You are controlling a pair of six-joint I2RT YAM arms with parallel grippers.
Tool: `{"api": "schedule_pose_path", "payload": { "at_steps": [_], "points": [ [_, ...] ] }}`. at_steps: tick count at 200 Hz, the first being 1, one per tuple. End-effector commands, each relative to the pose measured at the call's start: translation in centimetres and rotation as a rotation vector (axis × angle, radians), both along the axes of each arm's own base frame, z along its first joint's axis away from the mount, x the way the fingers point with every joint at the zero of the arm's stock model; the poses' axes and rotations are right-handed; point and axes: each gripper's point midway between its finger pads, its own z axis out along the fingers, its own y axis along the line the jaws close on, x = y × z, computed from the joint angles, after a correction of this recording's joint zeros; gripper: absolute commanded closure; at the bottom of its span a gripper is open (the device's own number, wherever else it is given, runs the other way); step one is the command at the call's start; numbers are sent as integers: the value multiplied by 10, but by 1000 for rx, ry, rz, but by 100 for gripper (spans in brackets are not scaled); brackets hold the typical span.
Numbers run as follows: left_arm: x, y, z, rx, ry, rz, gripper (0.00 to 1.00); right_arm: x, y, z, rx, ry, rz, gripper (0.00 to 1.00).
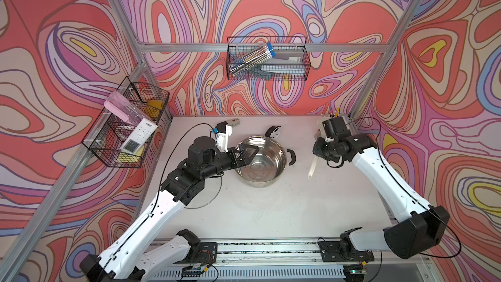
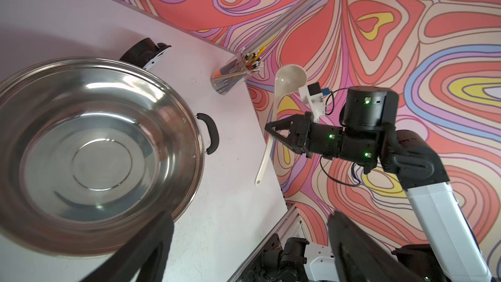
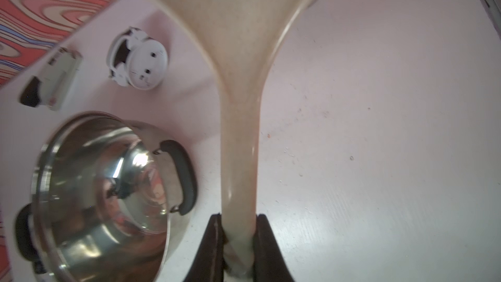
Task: Stir the soup with a spoon
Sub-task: Pick up the spoon from the center of the board.
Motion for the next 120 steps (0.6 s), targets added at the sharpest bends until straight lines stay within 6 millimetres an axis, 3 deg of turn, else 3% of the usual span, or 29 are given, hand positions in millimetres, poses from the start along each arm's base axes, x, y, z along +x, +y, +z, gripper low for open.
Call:
{"api": "schedule_pose_path", "payload": {
  "at_steps": [1,53,93,120],
  "points": [
    [11,-11,38,-111,-141,18,8,8,27,26,179,-10,5,100],
    [14,-23,37,-123,-152,1,9,28,88,83,546,-69,29,100],
    [15,-35,25,-106,-133,-4,9,31,129,118,705,-113,69,100],
    [19,-39,21,-114,-120,-3,9,29,153,130,763,-116,107,100]
  ]
}}
